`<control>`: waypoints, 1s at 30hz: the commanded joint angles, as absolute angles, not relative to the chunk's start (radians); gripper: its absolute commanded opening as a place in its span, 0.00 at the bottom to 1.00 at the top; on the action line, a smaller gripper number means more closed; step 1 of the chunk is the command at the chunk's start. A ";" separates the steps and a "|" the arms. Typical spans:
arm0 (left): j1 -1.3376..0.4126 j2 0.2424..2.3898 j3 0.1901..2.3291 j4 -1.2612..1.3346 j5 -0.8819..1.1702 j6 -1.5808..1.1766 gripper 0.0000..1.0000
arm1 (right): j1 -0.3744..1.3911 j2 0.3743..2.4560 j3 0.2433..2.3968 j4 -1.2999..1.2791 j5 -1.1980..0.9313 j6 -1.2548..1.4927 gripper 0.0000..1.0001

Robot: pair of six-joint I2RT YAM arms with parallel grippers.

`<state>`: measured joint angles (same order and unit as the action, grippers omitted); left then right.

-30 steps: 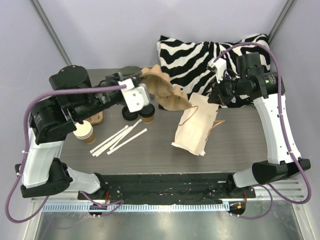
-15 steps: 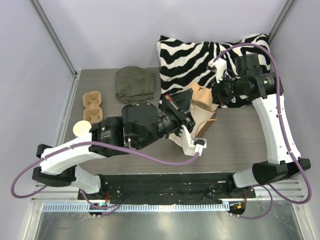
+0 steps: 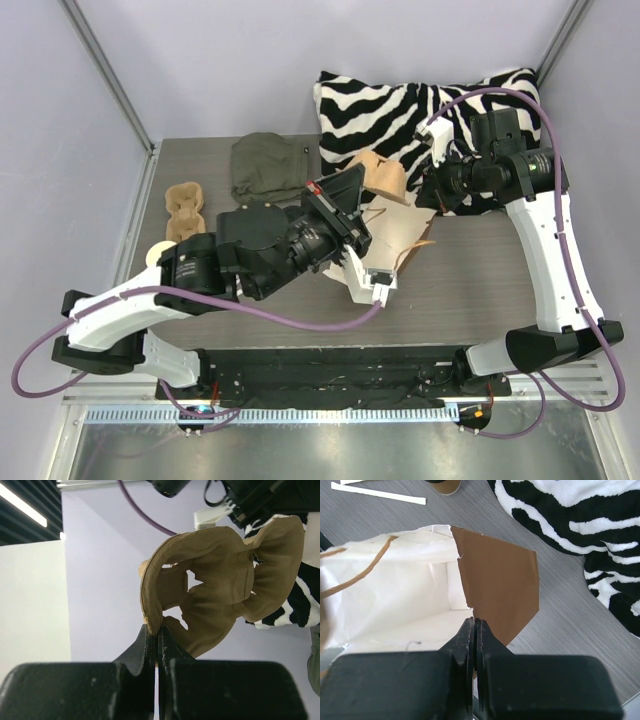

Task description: Pack the takeout coffee

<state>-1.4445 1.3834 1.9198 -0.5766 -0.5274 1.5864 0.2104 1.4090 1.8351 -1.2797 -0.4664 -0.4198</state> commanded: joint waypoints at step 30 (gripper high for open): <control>-1.434 1.448 1.876 -0.598 -0.400 1.537 0.00 | 0.224 1.362 1.852 -1.221 -0.499 -0.373 0.01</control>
<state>-1.4372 1.4452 1.9171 -0.6041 -0.4145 1.5421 0.2169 1.3991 1.8362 -1.2648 -0.4858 -0.3908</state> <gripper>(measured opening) 0.026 0.029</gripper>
